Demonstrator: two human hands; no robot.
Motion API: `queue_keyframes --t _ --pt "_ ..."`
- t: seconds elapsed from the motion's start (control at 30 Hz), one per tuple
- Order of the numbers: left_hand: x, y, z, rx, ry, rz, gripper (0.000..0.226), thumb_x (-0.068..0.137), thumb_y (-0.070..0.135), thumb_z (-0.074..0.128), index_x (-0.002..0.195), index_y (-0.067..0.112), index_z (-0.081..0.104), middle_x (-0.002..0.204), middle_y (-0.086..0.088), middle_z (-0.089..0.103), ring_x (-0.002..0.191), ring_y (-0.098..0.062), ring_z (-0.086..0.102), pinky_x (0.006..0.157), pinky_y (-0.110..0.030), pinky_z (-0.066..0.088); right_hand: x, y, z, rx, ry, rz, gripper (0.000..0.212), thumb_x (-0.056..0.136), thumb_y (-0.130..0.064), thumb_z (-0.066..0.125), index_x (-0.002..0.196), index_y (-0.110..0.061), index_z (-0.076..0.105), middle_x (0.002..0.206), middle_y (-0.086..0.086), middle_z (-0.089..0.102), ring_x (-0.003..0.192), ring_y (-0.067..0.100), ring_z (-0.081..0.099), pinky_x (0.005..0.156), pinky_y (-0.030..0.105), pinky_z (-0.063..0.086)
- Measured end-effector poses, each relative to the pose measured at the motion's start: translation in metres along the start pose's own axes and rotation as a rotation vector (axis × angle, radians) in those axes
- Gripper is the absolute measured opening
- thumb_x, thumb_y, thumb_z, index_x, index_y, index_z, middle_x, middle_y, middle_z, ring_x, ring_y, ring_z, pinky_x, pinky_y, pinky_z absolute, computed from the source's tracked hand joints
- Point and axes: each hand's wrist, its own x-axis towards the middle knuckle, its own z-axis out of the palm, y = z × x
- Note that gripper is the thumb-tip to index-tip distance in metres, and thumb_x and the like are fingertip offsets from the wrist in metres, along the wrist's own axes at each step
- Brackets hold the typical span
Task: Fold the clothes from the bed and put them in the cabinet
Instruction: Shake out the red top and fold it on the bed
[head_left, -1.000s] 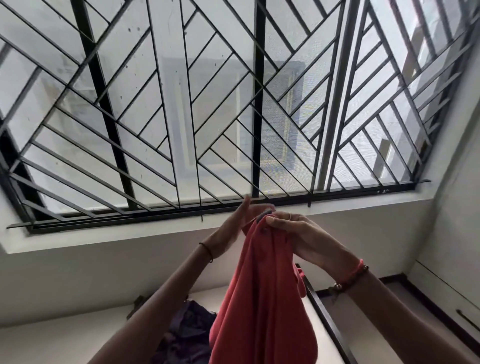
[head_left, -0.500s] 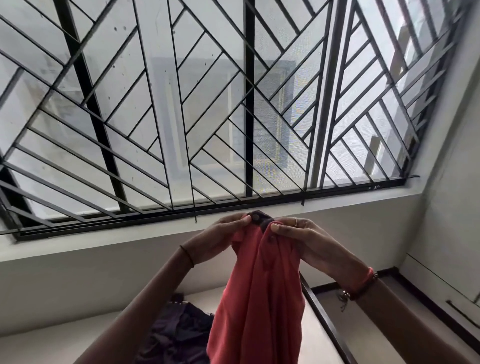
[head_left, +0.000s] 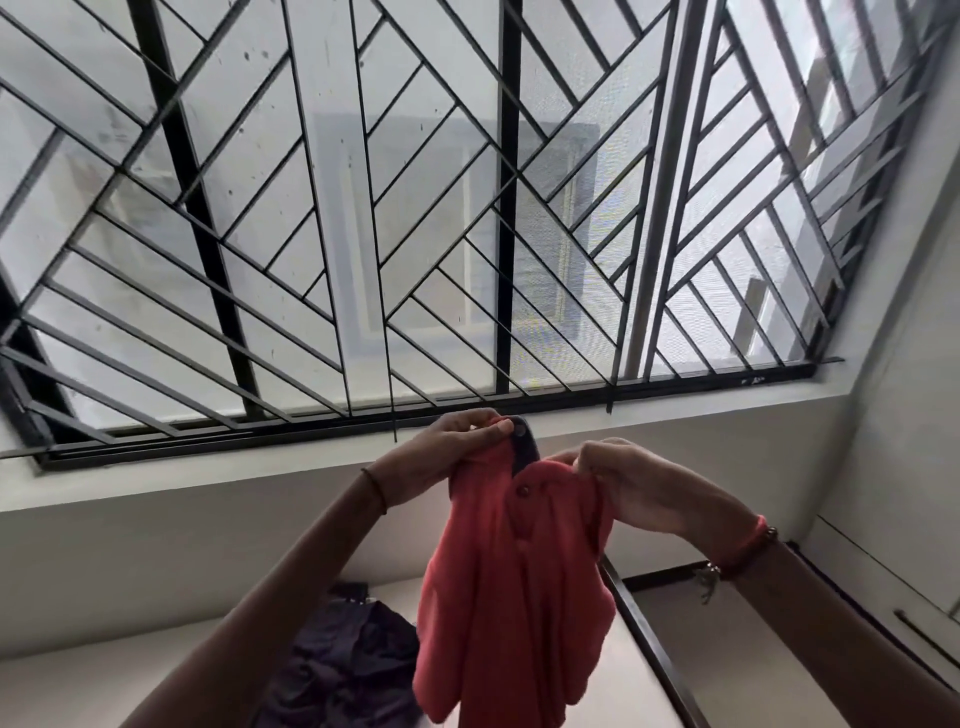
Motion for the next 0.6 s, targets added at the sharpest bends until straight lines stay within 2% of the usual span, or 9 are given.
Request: queue_keyframes --t 0.07,0.13,0.2,0.27,0.3,0.37,0.43,0.5,0.6 --pt "0.0 0.001 -0.001 -0.008 0.01 0.002 0.016 0.098 0.013 0.045 0.086 0.011 0.057 0.062 0.015 0.056 0.055 0.005 0.05 0.052 -0.008 0.041 -0.004 -0.002 -0.003 -0.015 -0.037 -0.016 0.035 0.072 -0.009 0.059 0.104 0.002 0.07 0.094 0.016 0.067 0.075 0.017 0.064 0.068 0.026 0.051" --pt "-0.002 0.004 -0.002 0.001 0.013 0.006 0.015 0.097 0.012 0.046 0.088 0.009 0.058 0.066 0.013 0.058 0.058 0.004 0.05 0.053 -0.008 0.041 -0.007 -0.003 -0.005 0.027 -0.049 -0.038 0.024 0.078 0.001 0.059 0.1 0.004 0.068 0.093 0.014 0.069 0.078 0.015 0.066 0.072 0.02 0.053" --pt "-0.002 0.004 -0.003 0.019 0.001 0.011 0.014 0.096 0.013 0.047 0.091 0.009 0.06 0.073 0.008 0.056 0.062 0.003 0.05 0.056 -0.008 0.04 -0.01 -0.004 -0.006 0.071 -0.006 -0.028 0.011 0.076 0.005 0.064 0.087 0.003 0.066 0.081 0.011 0.069 0.07 0.012 0.066 0.066 0.018 0.054" --pt "-0.004 0.005 -0.003 0.029 0.002 0.014 0.015 0.096 0.014 0.049 0.09 0.011 0.063 0.075 0.008 0.058 0.065 0.002 0.051 0.057 -0.009 0.041 -0.012 -0.004 -0.007 0.085 0.027 -0.014 0.018 0.066 -0.003 0.073 0.077 0.0 0.06 0.072 0.009 0.063 0.06 0.01 0.062 0.059 0.016 0.052" --pt "-0.004 0.004 -0.004 0.037 -0.001 0.015 0.015 0.095 0.015 0.05 0.092 0.01 0.063 0.075 0.008 0.058 0.066 0.001 0.05 0.058 -0.01 0.04 -0.013 -0.003 -0.006 0.072 0.036 -0.01 0.022 0.062 -0.007 0.073 0.076 -0.001 0.057 0.07 0.008 0.06 0.058 0.009 0.059 0.057 0.016 0.051" --pt "-0.004 0.004 -0.001 0.063 -0.011 0.015 0.015 0.095 0.016 0.05 0.092 0.008 0.062 0.074 0.007 0.056 0.066 -0.001 0.047 0.057 -0.012 0.038 -0.014 -0.002 -0.003 0.017 0.078 -0.05 0.016 0.066 -0.006 0.067 0.077 -0.002 0.056 0.068 0.007 0.059 0.056 0.009 0.057 0.055 0.015 0.048" --pt "-0.004 0.005 0.002 0.078 -0.018 0.012 0.017 0.096 0.014 0.048 0.086 0.012 0.062 0.068 0.01 0.054 0.06 0.002 0.046 0.054 -0.009 0.037 -0.014 0.0 0.002 -0.136 0.172 -0.168 0.01 0.068 -0.007 0.061 0.077 -0.003 0.059 0.066 0.004 0.06 0.056 0.007 0.055 0.054 0.015 0.046" --pt "-0.004 0.006 0.005 0.106 -0.024 0.011 0.018 0.097 0.014 0.048 0.084 0.014 0.06 0.068 0.01 0.051 0.059 0.003 0.044 0.053 -0.009 0.036 -0.012 -0.001 0.008 -0.398 0.304 -0.349 0.005 0.071 -0.007 0.063 0.074 -0.011 0.062 0.064 -0.001 0.061 0.055 0.004 0.053 0.052 0.014 0.044" --pt "-0.004 0.01 0.01 0.163 -0.05 0.01 0.021 0.098 0.013 0.047 0.079 0.015 0.057 0.061 0.016 0.052 0.054 0.005 0.045 0.052 -0.008 0.036 -0.006 -0.001 0.013 -0.737 0.458 -0.596 0.01 0.071 -0.012 0.062 0.073 -0.021 0.066 0.066 0.002 0.064 0.055 0.006 0.052 0.054 0.021 0.044"
